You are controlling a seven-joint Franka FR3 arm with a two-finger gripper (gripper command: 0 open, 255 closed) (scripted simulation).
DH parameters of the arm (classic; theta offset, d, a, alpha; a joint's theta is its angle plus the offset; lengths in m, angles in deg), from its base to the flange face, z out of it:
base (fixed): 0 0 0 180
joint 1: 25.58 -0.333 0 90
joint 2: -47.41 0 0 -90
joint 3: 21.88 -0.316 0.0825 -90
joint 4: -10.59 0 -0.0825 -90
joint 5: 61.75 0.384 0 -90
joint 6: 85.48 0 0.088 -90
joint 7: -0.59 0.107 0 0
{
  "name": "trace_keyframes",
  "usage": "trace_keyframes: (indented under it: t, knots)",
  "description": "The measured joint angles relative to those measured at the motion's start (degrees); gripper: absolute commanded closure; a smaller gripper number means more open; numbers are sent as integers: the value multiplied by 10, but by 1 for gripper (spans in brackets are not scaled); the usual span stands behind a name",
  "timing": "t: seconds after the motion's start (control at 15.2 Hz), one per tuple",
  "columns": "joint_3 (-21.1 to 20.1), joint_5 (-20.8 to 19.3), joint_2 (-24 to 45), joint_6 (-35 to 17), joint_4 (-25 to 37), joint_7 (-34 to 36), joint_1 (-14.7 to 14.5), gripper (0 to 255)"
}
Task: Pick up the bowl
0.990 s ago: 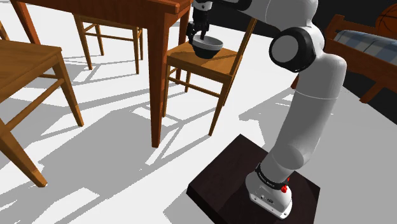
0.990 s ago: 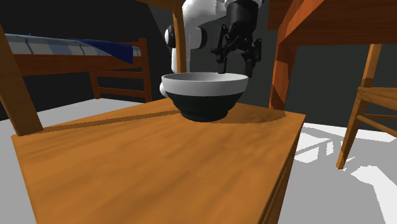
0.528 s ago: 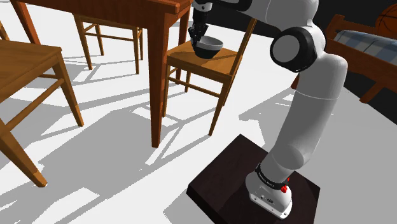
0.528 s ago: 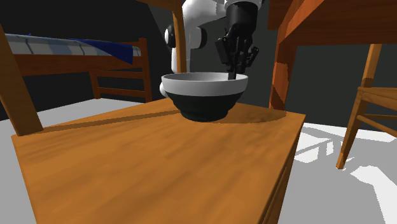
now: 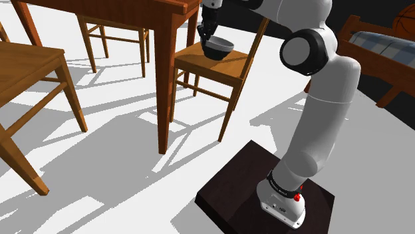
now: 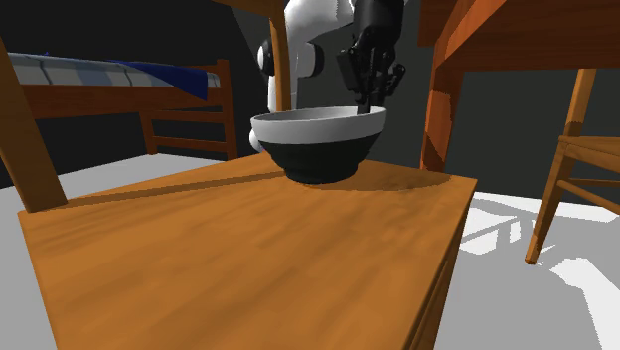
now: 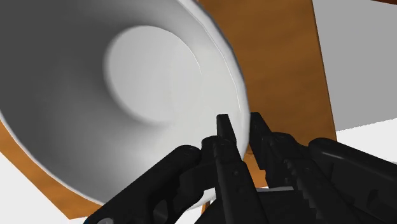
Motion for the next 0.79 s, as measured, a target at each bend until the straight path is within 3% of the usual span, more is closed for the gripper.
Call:
trace_keyframes:
  t: [0.53,0.79]
  knots:
    - [1,3,48,89,138,-11,2,255]
    - [2,6,93,147,241,-18,4,255]
